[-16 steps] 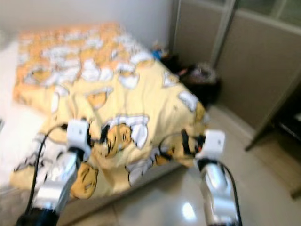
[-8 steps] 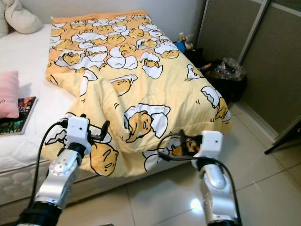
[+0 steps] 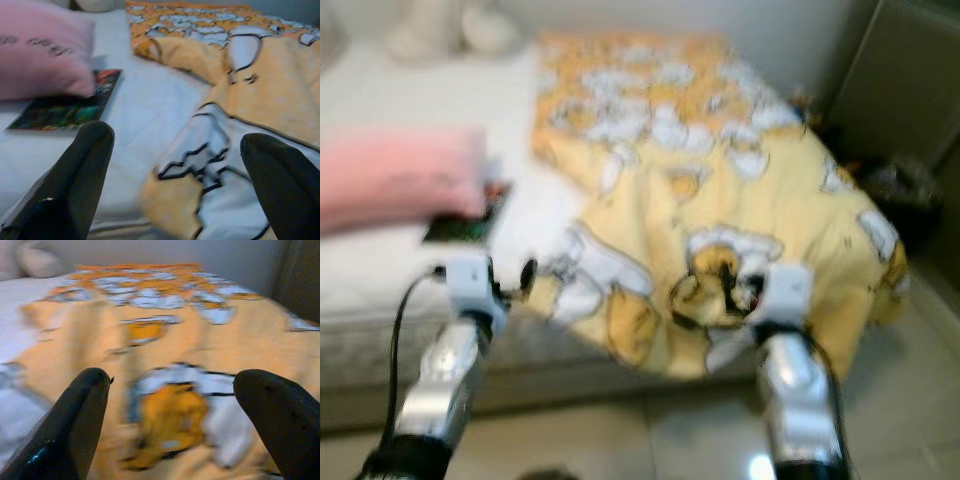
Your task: Clean up the room
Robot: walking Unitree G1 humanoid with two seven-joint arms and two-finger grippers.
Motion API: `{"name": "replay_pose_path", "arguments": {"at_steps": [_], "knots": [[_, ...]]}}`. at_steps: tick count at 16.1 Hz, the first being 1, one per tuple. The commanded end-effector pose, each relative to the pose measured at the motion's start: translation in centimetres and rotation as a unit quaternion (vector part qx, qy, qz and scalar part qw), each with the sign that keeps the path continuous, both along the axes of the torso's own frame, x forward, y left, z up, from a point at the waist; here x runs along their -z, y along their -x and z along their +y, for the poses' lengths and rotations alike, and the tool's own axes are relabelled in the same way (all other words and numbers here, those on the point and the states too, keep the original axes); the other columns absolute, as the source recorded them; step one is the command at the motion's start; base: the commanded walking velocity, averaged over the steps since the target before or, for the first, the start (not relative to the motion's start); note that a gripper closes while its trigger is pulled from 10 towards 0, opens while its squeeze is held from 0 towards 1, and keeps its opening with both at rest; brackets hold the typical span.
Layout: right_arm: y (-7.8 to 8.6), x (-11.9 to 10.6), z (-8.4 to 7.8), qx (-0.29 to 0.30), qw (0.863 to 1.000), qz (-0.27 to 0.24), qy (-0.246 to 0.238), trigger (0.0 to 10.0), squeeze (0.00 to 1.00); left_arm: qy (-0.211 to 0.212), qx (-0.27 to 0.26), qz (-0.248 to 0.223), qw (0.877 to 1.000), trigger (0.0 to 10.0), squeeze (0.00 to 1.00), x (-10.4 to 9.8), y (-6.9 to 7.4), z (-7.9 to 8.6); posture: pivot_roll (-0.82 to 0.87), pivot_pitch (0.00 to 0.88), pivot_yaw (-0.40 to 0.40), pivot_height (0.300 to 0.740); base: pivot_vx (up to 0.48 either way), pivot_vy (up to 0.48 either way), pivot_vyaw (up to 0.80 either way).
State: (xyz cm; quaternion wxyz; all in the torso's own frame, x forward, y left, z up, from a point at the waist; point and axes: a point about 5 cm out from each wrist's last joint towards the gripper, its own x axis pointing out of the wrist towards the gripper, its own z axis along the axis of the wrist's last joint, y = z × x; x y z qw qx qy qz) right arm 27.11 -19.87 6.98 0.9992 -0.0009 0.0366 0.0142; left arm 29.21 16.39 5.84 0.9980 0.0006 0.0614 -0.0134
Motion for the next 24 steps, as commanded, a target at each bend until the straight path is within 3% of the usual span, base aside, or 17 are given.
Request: {"name": "replay_pose_path", "arguments": {"at_steps": [1, 7, 8, 11, 15, 21, 24], "knots": [[-0.4, 0.0, 0.6, -0.022, 1.000, 0.003, 0.006, 10.0, 0.38, -0.026, 0.005, -0.021, 0.999, 10.0, 0.00, -1.1, -0.7, 0.0, -0.13, 0.000, -0.030, 0.740, 0.000, 0.000, 0.60], [-0.5, 0.8, 2.2, -0.056, 0.998, 0.015, 0.004, 10.0, 0.39, -0.037, -0.002, -0.031, 0.999, 10.0, 0.00, -1.7, -1.2, 0.4, -0.11, 0.000, -0.019, 0.740, 0.000, 0.000, 0.56], [-0.5, 1.0, 2.4, -0.056, 0.998, 0.017, -0.002, 10.0, 0.47, -0.051, 0.004, -0.038, 0.998, 10.0, 0.00, -2.0, -1.3, 0.3, -0.11, 0.000, -0.011, 0.740, 0.000, 0.000, 0.52], [-0.6, 1.1, 2.6, -0.051, 0.999, 0.015, -0.013, 10.0, 0.47, -0.055, 0.017, -0.047, 0.997, 10.0, 0.00, -2.4, -1.6, 0.3, -0.11, 0.000, 0.001, 0.740, 0.000, 0.000, 0.50], [-0.7, 1.4, 2.2, -0.024, 0.999, 0.018, -0.016, 10.0, 0.29, -0.059, 0.020, -0.054, 0.997, 10.0, 0.00, -3.1, -2.1, 0.6, -0.11, 0.000, 0.008, 0.740, 0.414, 0.000, 0.12], [-0.6, 1.4, 2.5, -0.024, 0.999, 0.012, -0.022, 10.0, 0.29, -0.051, 0.015, -0.059, 0.997, 10.0, 0.00, -3.3, -2.3, 0.8, -0.11, 0.000, 0.006, 0.740, 0.461, 0.000, 0.00], [-0.6, 1.5, 2.6, -0.023, 0.999, 0.014, -0.030, 10.0, 0.29, -0.034, 0.009, -0.060, 0.998, 10.0, 0.00, -3.3, -2.2, 0.8, -0.11, 0.000, 0.005, 0.740, 0.126, 0.403, 0.00]]}}
